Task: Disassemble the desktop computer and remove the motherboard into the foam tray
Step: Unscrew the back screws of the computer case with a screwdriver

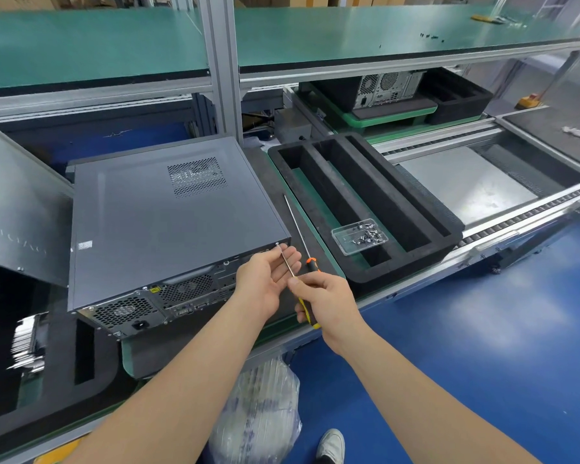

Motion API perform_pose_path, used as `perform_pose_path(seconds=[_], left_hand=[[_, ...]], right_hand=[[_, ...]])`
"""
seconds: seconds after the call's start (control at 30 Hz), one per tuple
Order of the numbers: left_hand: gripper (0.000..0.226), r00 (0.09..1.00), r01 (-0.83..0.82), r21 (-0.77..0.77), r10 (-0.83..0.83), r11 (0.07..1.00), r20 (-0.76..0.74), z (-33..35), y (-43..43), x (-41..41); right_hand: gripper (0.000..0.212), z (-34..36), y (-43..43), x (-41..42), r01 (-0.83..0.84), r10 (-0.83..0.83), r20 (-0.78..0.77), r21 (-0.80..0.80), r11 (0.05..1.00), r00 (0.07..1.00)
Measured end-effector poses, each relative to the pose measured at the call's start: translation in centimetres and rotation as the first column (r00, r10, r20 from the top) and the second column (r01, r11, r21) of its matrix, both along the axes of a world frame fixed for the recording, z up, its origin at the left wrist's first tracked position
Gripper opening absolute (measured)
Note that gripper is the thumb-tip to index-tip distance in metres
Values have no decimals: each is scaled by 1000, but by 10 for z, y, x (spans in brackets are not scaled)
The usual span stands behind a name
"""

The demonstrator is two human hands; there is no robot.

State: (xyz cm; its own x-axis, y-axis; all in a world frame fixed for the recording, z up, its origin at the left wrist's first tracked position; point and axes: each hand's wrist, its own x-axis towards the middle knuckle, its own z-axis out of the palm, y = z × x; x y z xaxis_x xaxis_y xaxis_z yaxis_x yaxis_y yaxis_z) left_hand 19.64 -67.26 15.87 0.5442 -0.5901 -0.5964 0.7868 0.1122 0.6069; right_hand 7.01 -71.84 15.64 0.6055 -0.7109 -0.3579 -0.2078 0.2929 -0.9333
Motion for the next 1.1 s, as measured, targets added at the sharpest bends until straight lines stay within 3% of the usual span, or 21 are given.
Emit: perform_pose_path(seconds=[0.17,0.27,0.33,0.4,0.47,0.6,0.73,1.1], left_hand=[[17,1000,16,7,-16,1000,8,-2,1,1],[17,1000,3,11,-3,1000,14,-2,1,2],[18,1000,14,16,-14,1000,11,-2,1,3],[18,1000,31,25,-31,999,4,-2,2,3],[19,999,45,31,-45,999,3,-2,2,3],[21,1000,23,-19,-23,1000,-12,-2,1,3],[21,1000,17,-36,-17,999,-3,-2,1,2],[22,1000,18,-27,-17,999,10,-3,2,2]], right_hand=[[18,-4,4,8,34,-35,-61,-20,999,998],[23,-2,4,8,-34,34,3,206,978,999],[32,0,3,6,-96,93,27,417,904,995],[38,1,2,3,-133,134,35,508,851,990],[36,-1,0,0,-134,132,37,473,871,991],[25,-1,2,2,-131,127,30,255,958,991],[35,-1,0,7,-24,31,-61,105,994,998],[28,-1,2,4,-27,32,-21,185,982,999]])
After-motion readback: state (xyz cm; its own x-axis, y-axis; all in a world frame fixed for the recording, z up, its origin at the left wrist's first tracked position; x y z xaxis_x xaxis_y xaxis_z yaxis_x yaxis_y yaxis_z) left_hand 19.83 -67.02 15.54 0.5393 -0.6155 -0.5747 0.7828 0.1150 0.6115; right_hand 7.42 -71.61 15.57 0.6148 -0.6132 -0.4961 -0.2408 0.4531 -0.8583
